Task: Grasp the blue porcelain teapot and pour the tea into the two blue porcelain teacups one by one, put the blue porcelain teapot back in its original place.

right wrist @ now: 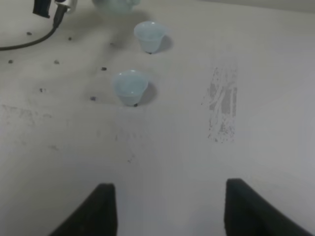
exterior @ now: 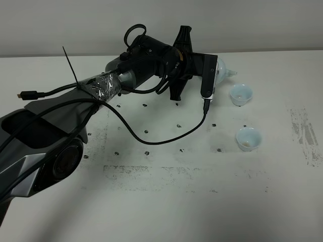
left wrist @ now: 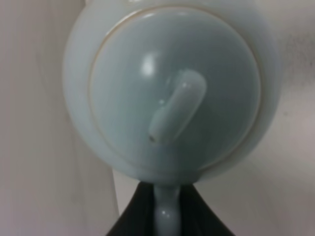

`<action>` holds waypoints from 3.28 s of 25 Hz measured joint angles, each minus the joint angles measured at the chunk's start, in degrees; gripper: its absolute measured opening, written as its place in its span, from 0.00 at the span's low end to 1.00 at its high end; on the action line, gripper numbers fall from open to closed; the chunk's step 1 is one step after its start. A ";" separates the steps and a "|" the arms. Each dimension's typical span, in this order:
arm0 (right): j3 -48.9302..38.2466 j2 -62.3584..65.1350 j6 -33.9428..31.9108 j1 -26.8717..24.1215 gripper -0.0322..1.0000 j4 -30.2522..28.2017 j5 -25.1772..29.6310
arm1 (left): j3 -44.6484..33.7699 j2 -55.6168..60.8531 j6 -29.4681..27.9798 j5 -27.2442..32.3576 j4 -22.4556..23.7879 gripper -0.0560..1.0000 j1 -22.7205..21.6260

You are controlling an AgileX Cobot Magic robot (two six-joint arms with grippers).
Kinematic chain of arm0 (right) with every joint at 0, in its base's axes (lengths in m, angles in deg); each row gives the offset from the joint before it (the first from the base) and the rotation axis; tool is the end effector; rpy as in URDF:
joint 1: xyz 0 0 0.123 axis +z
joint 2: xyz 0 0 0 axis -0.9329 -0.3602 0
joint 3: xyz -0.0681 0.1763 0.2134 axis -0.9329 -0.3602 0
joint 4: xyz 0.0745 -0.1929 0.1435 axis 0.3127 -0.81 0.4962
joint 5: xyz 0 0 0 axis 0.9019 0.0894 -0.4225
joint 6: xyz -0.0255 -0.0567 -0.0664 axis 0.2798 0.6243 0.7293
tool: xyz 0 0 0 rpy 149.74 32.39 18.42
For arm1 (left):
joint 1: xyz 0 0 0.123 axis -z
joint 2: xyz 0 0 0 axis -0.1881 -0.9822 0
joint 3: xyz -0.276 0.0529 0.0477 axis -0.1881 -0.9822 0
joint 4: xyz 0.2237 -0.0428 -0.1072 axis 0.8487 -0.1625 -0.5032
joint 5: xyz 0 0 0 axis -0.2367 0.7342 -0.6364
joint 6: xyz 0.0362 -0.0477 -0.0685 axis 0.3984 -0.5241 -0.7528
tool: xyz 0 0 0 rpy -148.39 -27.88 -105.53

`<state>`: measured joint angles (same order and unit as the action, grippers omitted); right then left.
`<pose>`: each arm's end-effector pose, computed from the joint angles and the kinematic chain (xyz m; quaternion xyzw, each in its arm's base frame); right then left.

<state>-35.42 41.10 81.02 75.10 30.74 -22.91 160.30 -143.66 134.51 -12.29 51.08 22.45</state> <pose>-0.0114 0.0011 0.2794 -0.0807 0.8552 0.0221 0.5114 0.4822 -0.3137 0.1577 0.7373 0.5133 0.1770 0.4020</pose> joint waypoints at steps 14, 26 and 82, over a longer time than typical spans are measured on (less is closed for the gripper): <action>0.00 0.00 0.00 0.00 0.48 0.00 0.00 | 0.00 0.00 0.21 0.67 4.86 0.11 1.30; 0.00 0.00 0.00 0.00 0.48 0.00 0.00 | 0.00 0.00 -0.91 -0.36 7.56 0.11 2.29; 0.00 0.00 0.05 0.00 0.48 0.00 0.00 | 0.00 0.00 -5.48 3.00 3.66 0.11 1.87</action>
<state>-35.42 41.10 81.07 75.10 30.74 -22.91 160.30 -143.66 129.03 -9.29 54.74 24.32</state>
